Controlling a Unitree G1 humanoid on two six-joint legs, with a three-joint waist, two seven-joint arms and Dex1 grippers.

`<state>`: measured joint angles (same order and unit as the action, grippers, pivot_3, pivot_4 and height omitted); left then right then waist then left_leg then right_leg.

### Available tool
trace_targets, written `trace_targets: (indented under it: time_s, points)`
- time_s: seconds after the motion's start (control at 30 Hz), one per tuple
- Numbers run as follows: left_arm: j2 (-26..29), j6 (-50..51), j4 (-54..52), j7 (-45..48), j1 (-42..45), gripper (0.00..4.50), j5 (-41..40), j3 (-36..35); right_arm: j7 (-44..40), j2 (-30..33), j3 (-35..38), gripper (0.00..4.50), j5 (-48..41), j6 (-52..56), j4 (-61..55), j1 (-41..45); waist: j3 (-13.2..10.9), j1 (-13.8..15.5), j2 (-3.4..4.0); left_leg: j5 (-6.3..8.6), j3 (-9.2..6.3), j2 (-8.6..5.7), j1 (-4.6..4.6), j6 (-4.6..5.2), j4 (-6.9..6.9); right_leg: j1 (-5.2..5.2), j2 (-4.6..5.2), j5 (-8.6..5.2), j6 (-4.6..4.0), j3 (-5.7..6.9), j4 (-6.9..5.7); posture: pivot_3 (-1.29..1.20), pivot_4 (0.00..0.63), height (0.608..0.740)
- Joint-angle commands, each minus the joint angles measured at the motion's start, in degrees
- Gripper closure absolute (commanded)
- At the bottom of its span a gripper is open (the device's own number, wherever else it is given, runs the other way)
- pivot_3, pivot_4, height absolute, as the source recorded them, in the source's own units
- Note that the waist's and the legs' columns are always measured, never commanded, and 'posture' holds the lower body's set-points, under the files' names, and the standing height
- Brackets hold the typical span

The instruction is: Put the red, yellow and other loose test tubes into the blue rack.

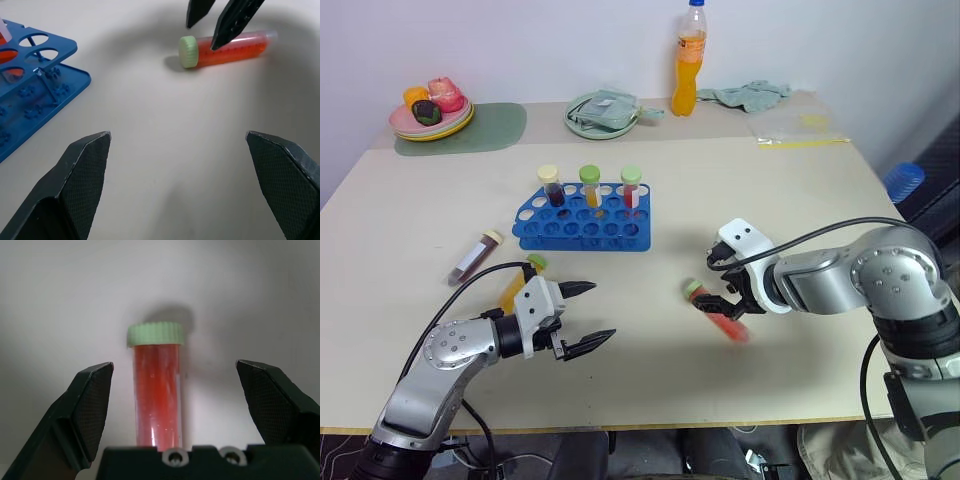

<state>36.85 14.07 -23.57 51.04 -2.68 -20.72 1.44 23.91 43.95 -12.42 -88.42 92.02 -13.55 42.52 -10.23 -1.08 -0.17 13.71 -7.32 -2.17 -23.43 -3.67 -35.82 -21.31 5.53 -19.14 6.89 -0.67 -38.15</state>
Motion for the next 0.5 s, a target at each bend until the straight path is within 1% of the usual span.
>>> trace_targets:
  time_s: [0.03, 0.1, 0.17, 0.2, 0.23, 0.3, 0.33, 0.37, 0.4, 0.43, 0.5]
  points:
    - [-0.8, -0.6, -2.2, -1.1, -0.8, 0.03, -0.4, -0.5, 9.6, 3.8, -6.0, 0.17, -13.3, -4.2, 2.6, 3.8, 0.0, 0.0, 0.01, 0.0, 0.01, 0.0, -0.01, 0.0, 0.0, 0.0, 0.0, 0.0, 0.0, 0.0, 0.0, 0.0, 0.15, 0.74]
    - [-1.0, -0.9, -2.5, -1.3, -1.5, 0.03, -0.2, -0.4, 15.0, 6.4, -10.5, 0.17, -19.9, -8.4, 3.5, 5.0, 0.0, -0.1, 0.0, 0.01, 0.03, 0.0, -0.01, 0.02, -0.01, 0.0, 0.0, 0.0, 0.0, -0.01, 0.0, 0.0, 0.15, 0.74]
    - [-1.4, -1.2, -2.8, -1.8, -2.2, 0.03, 0.0, -0.3, 17.8, 8.1, -13.9, 0.17, -23.8, -11.6, 3.5, 5.9, 0.0, -0.1, 0.0, 0.02, 0.07, 0.02, -0.01, 0.04, -0.02, -0.01, 0.0, 0.0, 0.0, -0.02, 0.01, 0.0, 0.15, 0.74]
    - [-1.8, -1.1, -2.9, -2.2, -2.4, 0.0, -0.3, -0.4, 17.8, 8.5, -15.1, 0.68, -24.4, -12.5, 3.3, 6.1, 0.0, -0.1, 0.0, 0.02, 0.08, 0.02, -0.02, 0.04, -0.02, -0.01, -0.01, 0.0, 0.0, -0.01, 0.01, 0.0, 0.15, 0.74]
    - [-2.2, -0.8, -3.1, -2.6, -2.5, 0.0, -0.7, -0.6, 17.7, 8.8, -16.1, 0.98, -24.6, -13.2, 3.0, 6.2, 0.0, -0.1, 0.0, 0.02, 0.09, 0.02, -0.02, 0.04, -0.02, -0.01, -0.01, 0.0, 0.0, -0.02, 0.01, 0.0, 0.15, 0.74]
    - [-3.1, -0.3, -3.4, -3.4, -2.4, 0.0, -1.3, -1.0, 17.3, 9.3, -17.6, 1.91, -24.6, -14.3, 2.5, 6.0, 0.0, 0.0, 0.0, 0.02, 0.08, 0.02, -0.02, 0.04, -0.04, 0.0, -0.02, 0.0, 0.0, -0.02, 0.01, 0.0, 0.15, 0.74]
    - [-3.2, -0.1, -3.4, -3.6, -2.3, 0.0, -1.4, -1.1, 17.2, 9.5, -18.1, 2.41, -24.6, -14.8, 2.4, 5.8, 0.0, 0.0, 0.0, 0.02, 0.07, 0.02, -0.02, 0.05, -0.05, 0.0, -0.02, 0.0, 0.0, -0.02, 0.01, 0.0, 0.15, 0.74]
    - [-3.3, 0.0, -3.4, -3.8, -2.2, 0.0, -1.5, -1.2, 17.1, 9.7, -18.6, 3.1, -24.6, -15.2, 2.4, 5.8, 0.0, 0.0, 0.0, 0.02, 0.07, 0.02, -0.02, 0.05, -0.05, 0.0, -0.02, 0.0, 0.0, -0.02, 0.01, 0.0, 0.15, 0.74]
    - [-3.2, 0.0, -3.4, -3.8, -2.2, 0.0, -1.3, -1.3, 17.0, 9.8, -18.9, 3.51, -24.6, -15.5, 2.3, 5.8, 0.0, 0.0, 0.0, 0.03, 0.07, 0.02, -0.02, 0.05, -0.05, 0.0, -0.03, 0.0, 0.0, -0.02, 0.01, 0.0, 0.15, 0.74]
    - [-3.1, -0.1, -3.4, -3.8, -2.3, 0.0, -1.2, -1.4, 16.9, 10.0, -19.0, 3.79, -24.6, -15.8, 2.3, 6.1, 0.0, 0.0, 0.0, 0.03, 0.06, 0.02, -0.02, 0.05, -0.05, 0.0, -0.03, 0.0, 0.0, -0.02, 0.01, 0.0, 0.15, 0.74]
    - [-2.8, -0.2, -3.2, -3.8, -2.4, 0.0, -1.2, -1.6, 16.9, 10.2, -19.3, 3.82, -24.6, -16.1, 2.3, 6.9, 0.0, 0.0, 0.0, 0.03, 0.06, 0.02, -0.02, 0.05, -0.05, 0.0, -0.03, 0.0, 0.0, -0.02, 0.01, 0.0, 0.15, 0.74]
